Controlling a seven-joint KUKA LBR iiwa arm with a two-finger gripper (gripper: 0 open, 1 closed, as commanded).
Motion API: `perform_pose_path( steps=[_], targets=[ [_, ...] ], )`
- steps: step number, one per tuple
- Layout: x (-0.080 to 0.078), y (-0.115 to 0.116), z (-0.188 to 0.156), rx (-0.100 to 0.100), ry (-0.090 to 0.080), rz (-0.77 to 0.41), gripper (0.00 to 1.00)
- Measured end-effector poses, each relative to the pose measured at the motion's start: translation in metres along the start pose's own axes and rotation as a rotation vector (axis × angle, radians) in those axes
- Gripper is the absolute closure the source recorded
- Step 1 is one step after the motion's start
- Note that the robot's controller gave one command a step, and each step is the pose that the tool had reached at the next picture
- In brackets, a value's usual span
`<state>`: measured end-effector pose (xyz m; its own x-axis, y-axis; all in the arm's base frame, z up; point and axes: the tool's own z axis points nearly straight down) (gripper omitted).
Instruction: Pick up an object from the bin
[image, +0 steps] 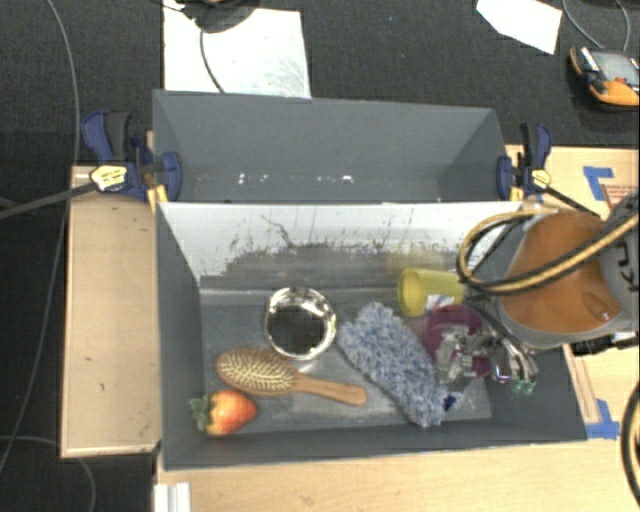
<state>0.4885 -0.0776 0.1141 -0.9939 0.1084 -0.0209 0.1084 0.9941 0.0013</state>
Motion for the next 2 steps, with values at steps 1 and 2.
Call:
perform_pose_path(
  steps=[1,2],
  targets=[
    [0.01,-0.002,0.003,-0.001,0.003,0.005,1.0],
    [0.011,-0.011,-0.025,0.0,0.0,-0.03,1.0]
  ],
)
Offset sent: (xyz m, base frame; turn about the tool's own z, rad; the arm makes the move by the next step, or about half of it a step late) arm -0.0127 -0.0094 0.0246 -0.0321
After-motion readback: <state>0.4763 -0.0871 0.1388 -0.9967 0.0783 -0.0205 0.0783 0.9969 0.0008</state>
